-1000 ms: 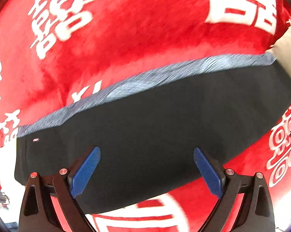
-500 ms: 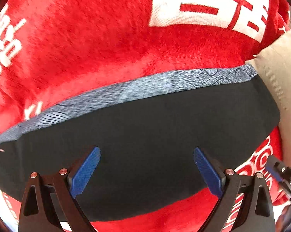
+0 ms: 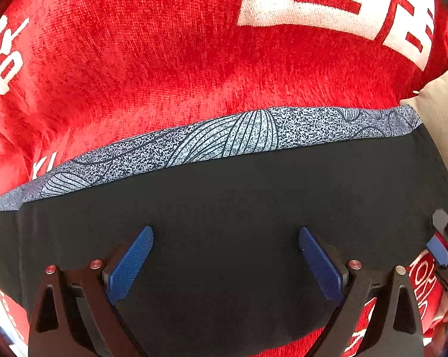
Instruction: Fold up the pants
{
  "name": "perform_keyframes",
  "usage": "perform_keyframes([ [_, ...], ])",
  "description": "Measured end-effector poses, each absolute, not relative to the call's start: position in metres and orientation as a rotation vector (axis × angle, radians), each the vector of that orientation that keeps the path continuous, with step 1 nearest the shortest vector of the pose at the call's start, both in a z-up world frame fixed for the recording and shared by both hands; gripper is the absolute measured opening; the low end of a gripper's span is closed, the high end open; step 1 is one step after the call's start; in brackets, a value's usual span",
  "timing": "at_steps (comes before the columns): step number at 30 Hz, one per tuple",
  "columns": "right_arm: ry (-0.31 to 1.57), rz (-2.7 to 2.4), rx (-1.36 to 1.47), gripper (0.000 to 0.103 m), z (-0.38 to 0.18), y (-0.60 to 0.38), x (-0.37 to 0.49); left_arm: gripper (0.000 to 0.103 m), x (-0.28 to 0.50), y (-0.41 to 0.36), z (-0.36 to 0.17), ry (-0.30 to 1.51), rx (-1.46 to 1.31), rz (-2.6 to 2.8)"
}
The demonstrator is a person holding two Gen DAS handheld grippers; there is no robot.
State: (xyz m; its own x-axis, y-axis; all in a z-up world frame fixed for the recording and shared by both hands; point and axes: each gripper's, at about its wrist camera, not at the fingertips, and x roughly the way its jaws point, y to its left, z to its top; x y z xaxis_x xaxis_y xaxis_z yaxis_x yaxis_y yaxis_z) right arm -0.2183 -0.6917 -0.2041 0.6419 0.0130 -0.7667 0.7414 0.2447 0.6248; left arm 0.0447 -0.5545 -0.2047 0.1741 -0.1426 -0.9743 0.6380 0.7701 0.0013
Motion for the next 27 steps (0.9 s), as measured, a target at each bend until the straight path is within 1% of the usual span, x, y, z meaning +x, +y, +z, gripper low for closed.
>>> perform_keyframes([
  [5,0.7,-0.606,1.148,0.054,-0.205,-0.693,-0.202,0.099,0.048,-0.549,-0.212,1.277,0.458,-0.582],
  [7,0.693,-0.618,1.131,0.058,-0.204,-0.695,-0.193,0.099,0.039,-0.548,-0.209,1.274,0.457,-0.584],
  [11,0.733,-0.654,1.137,0.058,-0.203,-0.7,-0.18,0.099,0.036,-0.536,-0.202,1.265,0.461,-0.586],
  [12,0.754,-0.672,1.13,0.048,-0.201,-0.7,-0.178,0.099,0.035,-0.535,-0.199,1.265,0.469,-0.577],
  [13,0.813,-0.71,1.093,0.025,-0.199,-0.7,-0.174,0.097,0.034,-0.535,-0.196,1.258,0.481,-0.566],
  [14,0.832,-0.717,1.058,0.021,-0.196,-0.7,-0.172,0.092,0.032,-0.533,-0.192,1.246,0.485,-0.565],
  [15,0.844,-0.717,1.031,0.019,-0.192,-0.698,-0.17,0.077,0.029,-0.53,-0.186,1.239,0.485,-0.578],
  [16,0.862,-0.716,0.986,0.016,-0.187,-0.695,-0.167,0.07,0.026,-0.528,-0.181,1.243,0.479,-0.599],
  [19,0.872,-0.693,0.858,0.015,-0.165,-0.686,-0.157,0.07,0.02,-0.517,-0.174,1.246,0.45,-0.652],
  [21,0.864,-0.674,0.806,0.014,-0.15,-0.681,-0.152,0.07,0.016,-0.512,-0.177,1.262,0.434,-0.671],
  [23,0.858,-0.658,0.769,0.014,-0.139,-0.676,-0.147,0.07,0.011,-0.511,-0.19,1.29,0.415,-0.691],
  [26,0.858,-0.622,0.714,0.013,-0.124,-0.663,-0.139,0.071,-0.003,-0.511,-0.196,1.17,0.451,-0.714],
  [27,0.858,-0.609,0.68,0.013,-0.118,-0.658,-0.134,0.071,-0.005,-0.51,-0.197,1.165,0.448,-0.714],
])
